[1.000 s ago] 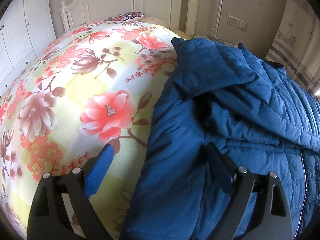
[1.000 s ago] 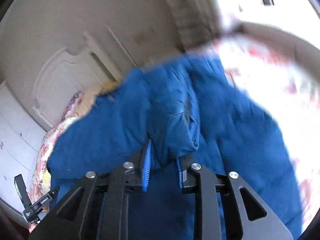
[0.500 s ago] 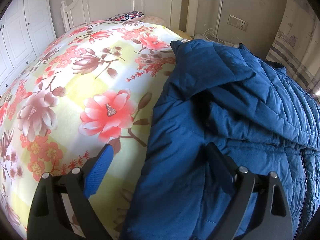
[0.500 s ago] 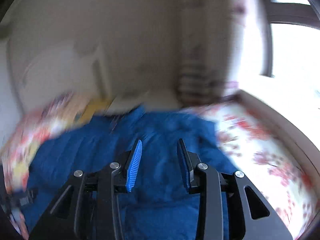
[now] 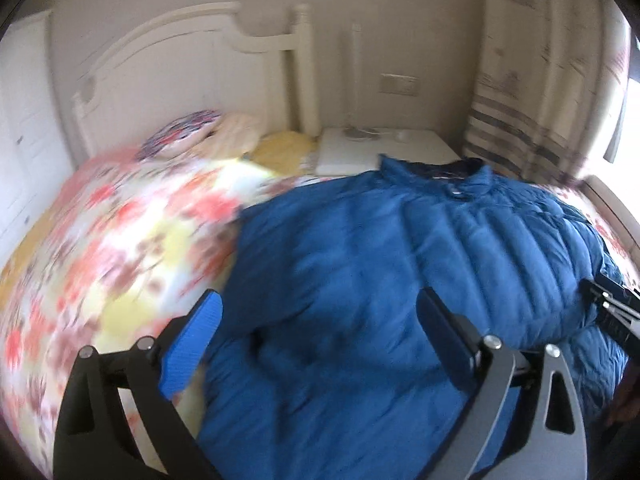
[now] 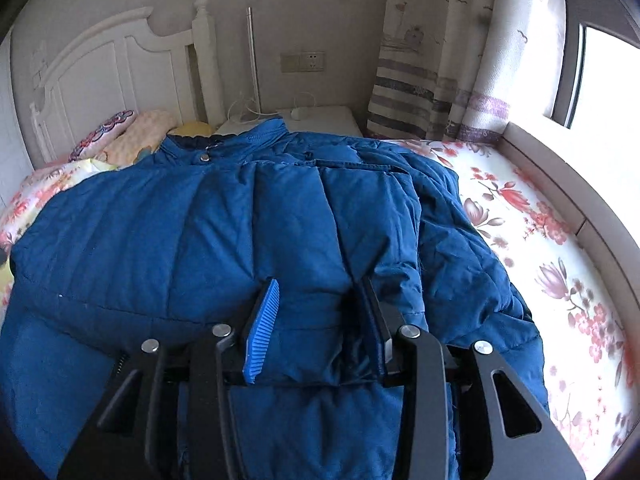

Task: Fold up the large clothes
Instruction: 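Open the right tool and release the folded hem onto the jacket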

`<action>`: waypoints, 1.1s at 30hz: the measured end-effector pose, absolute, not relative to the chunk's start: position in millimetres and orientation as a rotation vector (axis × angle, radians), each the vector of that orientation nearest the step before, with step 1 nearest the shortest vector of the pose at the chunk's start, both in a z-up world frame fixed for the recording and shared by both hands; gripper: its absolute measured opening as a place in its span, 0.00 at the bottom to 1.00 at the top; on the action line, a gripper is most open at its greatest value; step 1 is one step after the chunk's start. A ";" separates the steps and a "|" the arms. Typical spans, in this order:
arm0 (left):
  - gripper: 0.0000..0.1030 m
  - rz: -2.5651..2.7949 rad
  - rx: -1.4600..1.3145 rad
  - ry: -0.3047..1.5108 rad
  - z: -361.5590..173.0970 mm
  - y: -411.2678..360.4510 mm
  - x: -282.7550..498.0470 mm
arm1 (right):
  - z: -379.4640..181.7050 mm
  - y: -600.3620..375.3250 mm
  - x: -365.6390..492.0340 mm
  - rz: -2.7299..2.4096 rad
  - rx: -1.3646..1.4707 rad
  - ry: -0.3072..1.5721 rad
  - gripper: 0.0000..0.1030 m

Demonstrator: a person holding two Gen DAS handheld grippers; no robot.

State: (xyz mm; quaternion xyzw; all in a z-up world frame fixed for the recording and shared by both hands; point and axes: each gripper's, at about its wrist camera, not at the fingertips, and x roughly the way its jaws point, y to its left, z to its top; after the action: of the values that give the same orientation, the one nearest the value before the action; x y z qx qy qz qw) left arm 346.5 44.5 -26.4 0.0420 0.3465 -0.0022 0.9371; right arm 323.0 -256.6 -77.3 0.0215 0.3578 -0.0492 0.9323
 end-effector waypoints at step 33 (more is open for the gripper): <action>0.98 -0.021 0.136 0.779 -55.0 22.4 432.5 | -79.9 -245.0 330.0 -0.093 -0.026 0.763 0.89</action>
State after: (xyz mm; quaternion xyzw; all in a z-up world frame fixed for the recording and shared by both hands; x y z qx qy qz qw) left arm 432.5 22.4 -55.0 0.0662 0.3795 -0.0104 0.9227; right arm 330.0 -245.0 -79.9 -0.0126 0.3724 -0.0453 0.9269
